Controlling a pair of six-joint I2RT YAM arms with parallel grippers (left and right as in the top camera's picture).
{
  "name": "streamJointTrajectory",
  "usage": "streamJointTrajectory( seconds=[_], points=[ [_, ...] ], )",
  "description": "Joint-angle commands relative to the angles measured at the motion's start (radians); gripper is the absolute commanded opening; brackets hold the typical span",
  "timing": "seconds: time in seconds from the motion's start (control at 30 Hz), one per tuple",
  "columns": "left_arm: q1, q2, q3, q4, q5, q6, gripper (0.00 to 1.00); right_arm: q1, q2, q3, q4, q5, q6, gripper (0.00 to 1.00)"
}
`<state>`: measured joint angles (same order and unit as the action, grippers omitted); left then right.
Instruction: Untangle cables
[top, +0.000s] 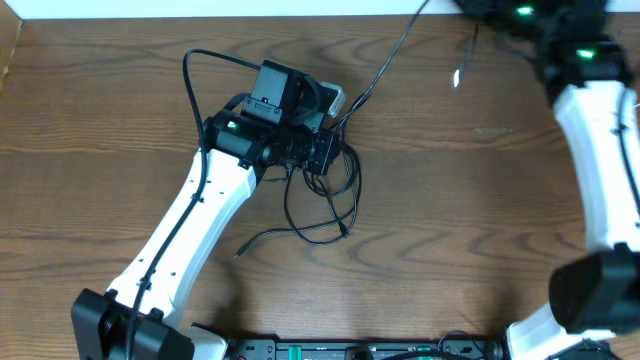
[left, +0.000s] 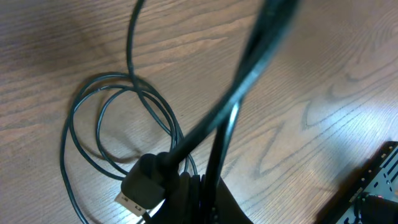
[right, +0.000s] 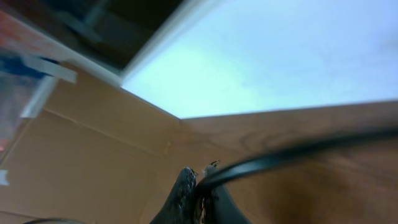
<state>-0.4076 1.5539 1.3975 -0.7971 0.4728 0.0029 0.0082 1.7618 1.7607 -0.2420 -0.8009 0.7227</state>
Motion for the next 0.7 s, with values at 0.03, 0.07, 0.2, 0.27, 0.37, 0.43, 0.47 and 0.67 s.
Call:
streamJointTrajectory(
  seconds=[0.03,0.07,0.2,0.27,0.37,0.43,0.47,0.67],
  points=[
    [0.003,-0.018,0.000,-0.011,0.004,-0.004,0.07,-0.091,-0.062,0.007,-0.008,-0.066,-0.021,0.01],
    [0.003,-0.018,0.000,-0.011,-0.001,-0.005,0.07,-0.114,-0.079,0.008,-0.016,-0.071,-0.022,0.01],
    [0.003,-0.018,0.000,-0.028,-0.063,-0.005,0.08,-0.177,-0.117,0.007,-0.051,-0.075,-0.033,0.01],
    [0.003,-0.018,0.000,-0.040,-0.089,-0.005,0.07,-0.199,-0.128,0.007,-0.063,-0.090,-0.033,0.01],
    [0.003,-0.018,0.000,-0.051,-0.135,-0.005,0.07,-0.219,-0.138,0.007,-0.069,-0.112,-0.034,0.01],
    [0.003,-0.018,0.000,-0.050,-0.151,-0.004,0.07,-0.224,-0.140,0.007,-0.075,-0.118,-0.042,0.01],
    [0.003,-0.018,0.000,-0.048,-0.153,-0.005,0.08,-0.224,-0.141,0.007,-0.088,-0.118,-0.049,0.01],
    [0.003,-0.018,0.000,-0.046,-0.152,-0.004,0.15,-0.209,-0.140,0.007,-0.195,-0.103,-0.135,0.01]
  ],
)
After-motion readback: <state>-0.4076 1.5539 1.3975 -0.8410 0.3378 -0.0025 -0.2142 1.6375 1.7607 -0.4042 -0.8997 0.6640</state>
